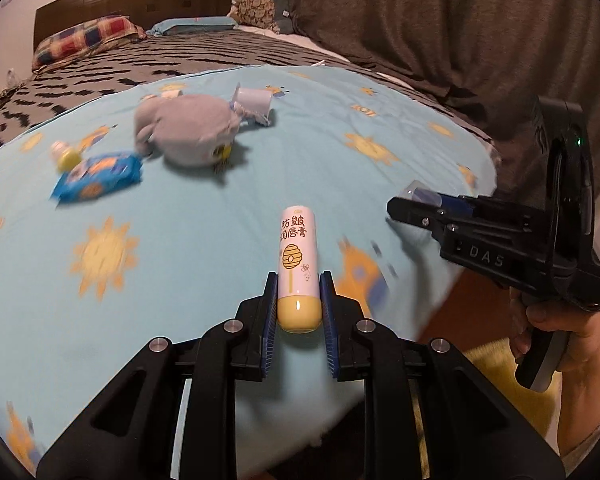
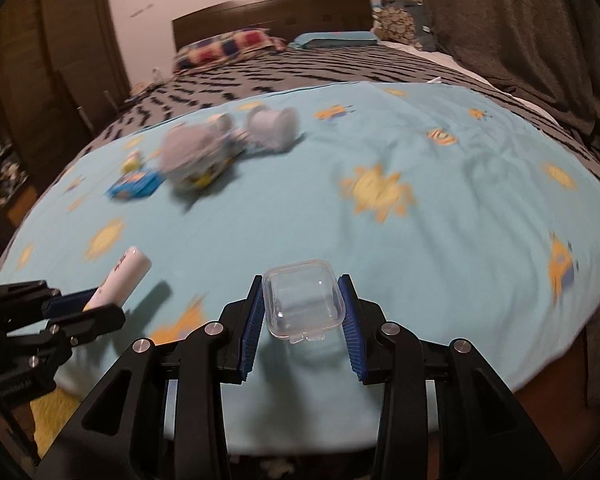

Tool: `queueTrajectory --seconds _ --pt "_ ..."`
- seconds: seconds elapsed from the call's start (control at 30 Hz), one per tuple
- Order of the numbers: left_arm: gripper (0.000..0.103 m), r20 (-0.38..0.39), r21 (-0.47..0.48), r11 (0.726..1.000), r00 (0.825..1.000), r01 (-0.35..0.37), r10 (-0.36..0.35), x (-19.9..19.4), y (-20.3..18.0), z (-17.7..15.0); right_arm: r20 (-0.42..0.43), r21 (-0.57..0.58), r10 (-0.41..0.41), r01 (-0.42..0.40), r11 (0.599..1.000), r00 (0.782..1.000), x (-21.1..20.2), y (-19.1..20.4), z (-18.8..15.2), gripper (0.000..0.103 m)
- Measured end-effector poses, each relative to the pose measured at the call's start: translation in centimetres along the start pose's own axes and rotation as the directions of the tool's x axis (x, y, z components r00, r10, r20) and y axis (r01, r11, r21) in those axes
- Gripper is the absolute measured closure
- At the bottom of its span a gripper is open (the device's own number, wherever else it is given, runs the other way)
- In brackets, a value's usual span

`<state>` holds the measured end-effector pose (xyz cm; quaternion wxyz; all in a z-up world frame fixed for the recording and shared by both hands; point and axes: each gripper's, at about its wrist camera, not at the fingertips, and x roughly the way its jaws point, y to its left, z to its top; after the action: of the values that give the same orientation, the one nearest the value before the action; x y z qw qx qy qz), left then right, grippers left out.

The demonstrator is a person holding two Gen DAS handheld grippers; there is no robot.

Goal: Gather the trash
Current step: 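Lower both held items below the bed edge into the floor bin and open both tools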

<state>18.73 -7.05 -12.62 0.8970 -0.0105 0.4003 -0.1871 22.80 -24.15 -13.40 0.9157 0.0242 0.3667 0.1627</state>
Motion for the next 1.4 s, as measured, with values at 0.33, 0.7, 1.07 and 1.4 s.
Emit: queueTrajectory --seconds 0.33,0.7,1.07,1.4 --pt "0.084 -0.018 -0.011 1.000 1.000 0.015 -0.015 -4.1 -1.6 -9.2 -0.033 -0.033 0.038 -0.039 0.999 0.999 -4.0 4.7 -8.3 0.065" --pt "0.084 -0.130 -0.040 0.999 0.991 0.014 -0.019 -1.5 -1.8 -16.6 -0.148 0.036 0.066 -0.061 0.997 0.987 -2.1 5.5 -15.3 0.065" --pt "0.084 -0.293 -0.052 0.999 0.956 -0.003 -0.013 4.0 -1.5 -20.0 -0.289 0.134 0.095 -0.058 0.989 0.952 2.6 4.0 -19.6 0.065" --pt "0.082 -0.345 -0.085 0.996 0.938 -0.003 -0.027 5.9 -0.6 -20.7 -0.326 0.155 0.102 -0.053 0.986 0.940 4.3 3.8 -21.0 0.064"
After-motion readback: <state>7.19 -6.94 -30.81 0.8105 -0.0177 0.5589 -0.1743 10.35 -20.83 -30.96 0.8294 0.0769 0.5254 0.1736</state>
